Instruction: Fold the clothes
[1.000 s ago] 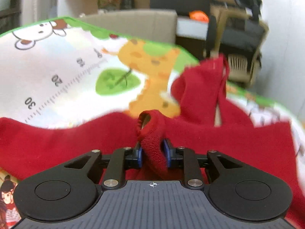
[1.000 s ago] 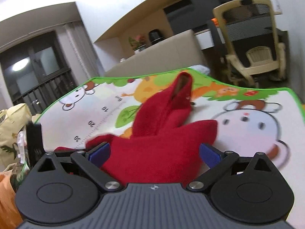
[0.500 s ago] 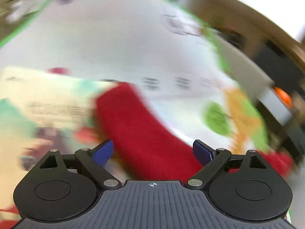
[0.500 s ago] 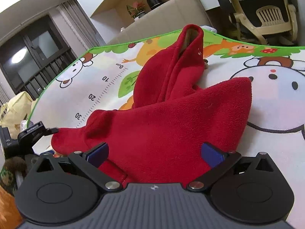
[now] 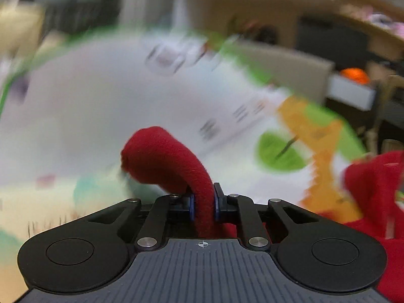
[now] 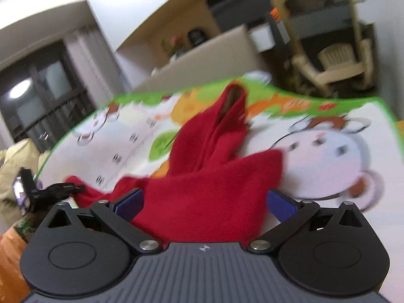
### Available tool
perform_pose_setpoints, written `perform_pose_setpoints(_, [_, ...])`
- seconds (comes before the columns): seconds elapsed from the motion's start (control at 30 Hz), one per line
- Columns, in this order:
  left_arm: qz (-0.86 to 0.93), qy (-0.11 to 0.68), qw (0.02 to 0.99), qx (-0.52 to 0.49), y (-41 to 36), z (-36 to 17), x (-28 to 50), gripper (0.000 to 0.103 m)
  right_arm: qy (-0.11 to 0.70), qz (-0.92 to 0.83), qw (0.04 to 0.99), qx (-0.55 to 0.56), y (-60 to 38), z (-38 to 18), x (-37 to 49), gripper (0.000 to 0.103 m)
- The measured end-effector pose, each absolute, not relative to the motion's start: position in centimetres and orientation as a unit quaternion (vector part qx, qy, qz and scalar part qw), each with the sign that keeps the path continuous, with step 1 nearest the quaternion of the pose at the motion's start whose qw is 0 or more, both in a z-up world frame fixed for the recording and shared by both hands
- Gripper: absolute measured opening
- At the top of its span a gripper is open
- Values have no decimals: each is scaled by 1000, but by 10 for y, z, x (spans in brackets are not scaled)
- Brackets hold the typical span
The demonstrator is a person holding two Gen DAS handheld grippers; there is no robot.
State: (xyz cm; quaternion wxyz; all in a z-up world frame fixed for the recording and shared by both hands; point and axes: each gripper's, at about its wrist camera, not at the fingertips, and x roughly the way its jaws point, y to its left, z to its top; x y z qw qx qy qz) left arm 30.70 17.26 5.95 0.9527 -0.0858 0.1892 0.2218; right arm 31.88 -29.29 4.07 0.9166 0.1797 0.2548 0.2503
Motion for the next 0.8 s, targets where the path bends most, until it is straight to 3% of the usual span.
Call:
perform_pose_setpoints(0.13, [83, 143, 984, -71, 103, 97, 304, 15, 237, 201, 929, 199, -321, 44, 301, 103])
perform_pose_setpoints(0.23, [-51, 176, 979, -91, 55, 96, 305, 20, 243, 183, 931, 203, -328, 41, 297, 103])
perform_pose_setpoints(0.27, [-87, 196, 973, -88, 42, 91, 306, 27, 247, 181, 930, 202, -328, 40, 297, 103])
perform_pose_setpoints(0.4, [-184, 269, 944, -47, 8, 66, 299, 78, 254, 194, 929, 187, -320, 40, 299, 103])
perform_pose_setpoints(0.5, [-191, 288, 938, -19, 7, 60, 286, 93, 250, 228, 925, 172, -305, 48, 306, 103])
perform_pose_setpoints(0.57, [-192, 297, 935, -21, 15, 59, 278, 94, 257, 252, 921, 152, -288, 52, 318, 102])
perform_pose_setpoints(0.7, [-177, 303, 936, -43, 47, 63, 275, 96, 297, 276, 907, 109, -249, 41, 351, 83])
perform_pose_setpoints(0.77, [-160, 298, 940, -44, 60, 64, 276, 96, 344, 273, 892, 107, -233, 23, 373, 60])
perform_pose_setpoints(0.8, [-152, 298, 941, -47, 66, 64, 275, 97, 364, 268, 885, 107, -226, 16, 382, 40])
